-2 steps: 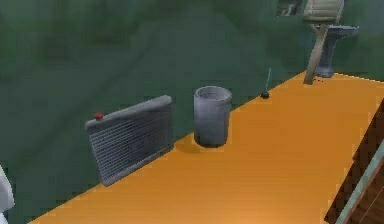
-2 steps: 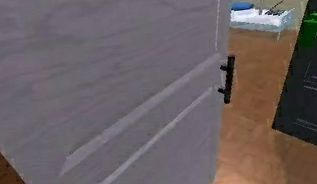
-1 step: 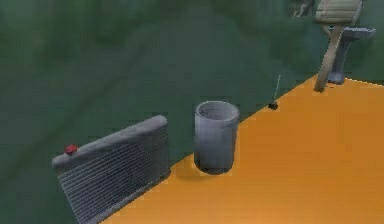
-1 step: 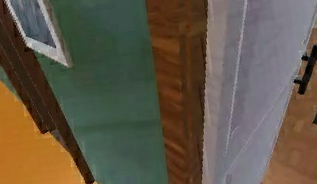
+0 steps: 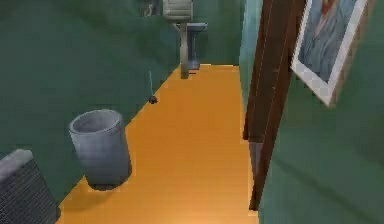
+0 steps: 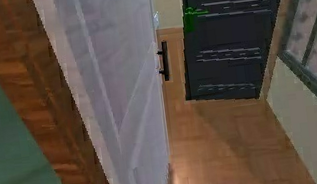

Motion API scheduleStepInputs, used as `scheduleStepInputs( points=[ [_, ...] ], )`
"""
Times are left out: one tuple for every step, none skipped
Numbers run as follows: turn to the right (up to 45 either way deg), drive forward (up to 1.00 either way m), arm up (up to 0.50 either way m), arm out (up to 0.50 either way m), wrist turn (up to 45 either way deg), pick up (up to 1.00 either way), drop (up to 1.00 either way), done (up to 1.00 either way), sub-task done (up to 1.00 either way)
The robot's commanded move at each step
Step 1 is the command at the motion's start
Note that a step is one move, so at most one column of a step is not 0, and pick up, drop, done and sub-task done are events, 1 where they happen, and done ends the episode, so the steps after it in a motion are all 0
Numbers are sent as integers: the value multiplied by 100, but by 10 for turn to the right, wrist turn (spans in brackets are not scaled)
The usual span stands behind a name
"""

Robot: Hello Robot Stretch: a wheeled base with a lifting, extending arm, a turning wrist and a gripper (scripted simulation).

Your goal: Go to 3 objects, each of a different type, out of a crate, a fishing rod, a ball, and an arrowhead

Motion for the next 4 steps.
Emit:
scheduleStepInputs(
  points=[
    [0,100,0,0,0,0,0,0,0],
    [90,0,0,0,0,0,0,0,0],
    [0,25,0,0,0,0,0,0,0],
    [420,0,0,0,0,0,0,0,0]
  ],
)
